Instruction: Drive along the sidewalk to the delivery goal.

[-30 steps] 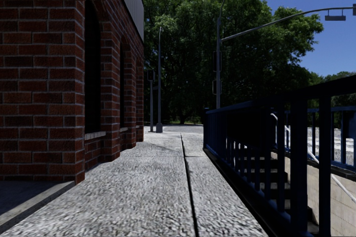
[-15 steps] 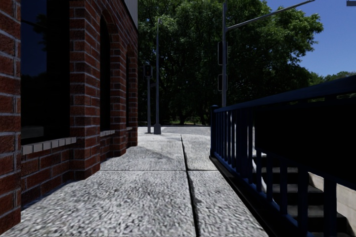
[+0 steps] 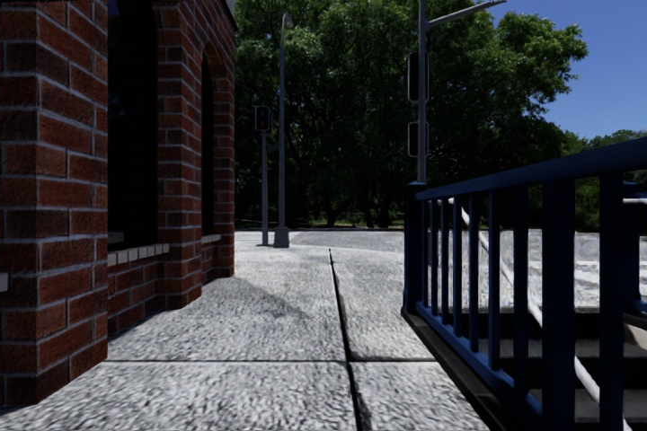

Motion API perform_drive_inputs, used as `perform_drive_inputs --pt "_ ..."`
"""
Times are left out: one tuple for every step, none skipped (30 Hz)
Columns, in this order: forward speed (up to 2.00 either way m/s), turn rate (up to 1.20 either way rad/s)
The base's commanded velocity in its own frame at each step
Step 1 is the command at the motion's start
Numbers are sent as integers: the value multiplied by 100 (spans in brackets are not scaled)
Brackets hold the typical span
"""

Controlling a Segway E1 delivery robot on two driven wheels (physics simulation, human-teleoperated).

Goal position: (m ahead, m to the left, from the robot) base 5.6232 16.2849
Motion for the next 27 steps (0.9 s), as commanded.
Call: perform_drive_inputs --pt "200 0" --pt "200 0" --pt "200 0" --pt "200 0" --pt "200 0" --pt "200 0" --pt "200 0" --pt "200 0" --pt "200 0" --pt "200 0" --pt "200 0" --pt "200 0" --pt "200 0" --pt "200 0" --pt "200 0" --pt "200 0" --pt "200 0" --pt "200 0" --pt "200 0" --pt "200 0" --pt "200 0" --pt "200 0" --pt "200 0" --pt "200 0" --pt "200 0" --pt "200 0" --pt "200 0"
